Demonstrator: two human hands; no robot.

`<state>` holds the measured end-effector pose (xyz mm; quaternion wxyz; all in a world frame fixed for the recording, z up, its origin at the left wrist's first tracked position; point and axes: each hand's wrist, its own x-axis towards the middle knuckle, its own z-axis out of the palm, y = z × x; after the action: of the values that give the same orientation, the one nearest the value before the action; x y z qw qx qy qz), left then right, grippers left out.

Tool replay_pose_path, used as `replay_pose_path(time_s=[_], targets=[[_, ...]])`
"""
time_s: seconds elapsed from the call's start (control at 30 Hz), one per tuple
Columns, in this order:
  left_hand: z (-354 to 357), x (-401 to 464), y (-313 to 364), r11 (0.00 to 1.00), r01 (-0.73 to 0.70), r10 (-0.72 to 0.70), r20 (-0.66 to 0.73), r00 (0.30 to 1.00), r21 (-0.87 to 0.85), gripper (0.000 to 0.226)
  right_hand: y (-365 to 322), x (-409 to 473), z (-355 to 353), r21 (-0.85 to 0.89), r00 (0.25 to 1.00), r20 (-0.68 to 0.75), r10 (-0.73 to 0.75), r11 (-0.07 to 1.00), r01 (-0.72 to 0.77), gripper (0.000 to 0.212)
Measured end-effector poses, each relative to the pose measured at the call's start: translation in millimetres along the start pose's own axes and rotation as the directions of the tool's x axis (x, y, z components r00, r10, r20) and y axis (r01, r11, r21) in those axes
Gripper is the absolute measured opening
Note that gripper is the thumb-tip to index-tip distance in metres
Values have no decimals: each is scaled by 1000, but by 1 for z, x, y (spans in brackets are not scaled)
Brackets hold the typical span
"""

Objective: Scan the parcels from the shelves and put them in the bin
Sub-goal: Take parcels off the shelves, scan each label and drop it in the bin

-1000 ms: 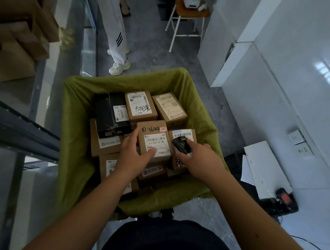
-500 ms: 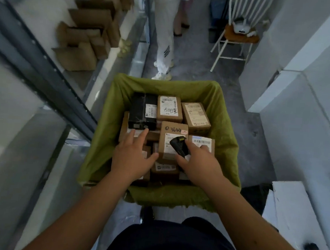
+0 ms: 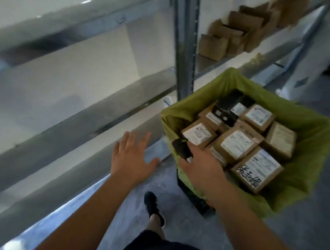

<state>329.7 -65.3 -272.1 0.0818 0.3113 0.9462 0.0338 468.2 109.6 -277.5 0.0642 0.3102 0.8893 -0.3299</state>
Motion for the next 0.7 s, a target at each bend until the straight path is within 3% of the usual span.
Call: replay_pose_path(time_s=[0.17, 0.27, 0.5, 0.7], targets=[[-13, -89, -67, 963, 268, -269, -112, 956, -27, 92, -66, -19, 34, -76, 971, 87, -224, 970, 231, 63], [-22, -140, -103, 913, 404, -409, -156, 899, -62, 92, -107, -36, 57, -27, 925, 151, -349, 934, 357, 62], [-34, -250, -174, 755, 621, -655, -226, 721, -210, 93, -195, -85, 119, 18, 792, 237, -563, 817, 576, 61], [-42, -382, -241, 601, 734, -799, -239, 552, -317, 91, -280, -172, 199, 83, 685, 290, -668, 731, 677, 62]])
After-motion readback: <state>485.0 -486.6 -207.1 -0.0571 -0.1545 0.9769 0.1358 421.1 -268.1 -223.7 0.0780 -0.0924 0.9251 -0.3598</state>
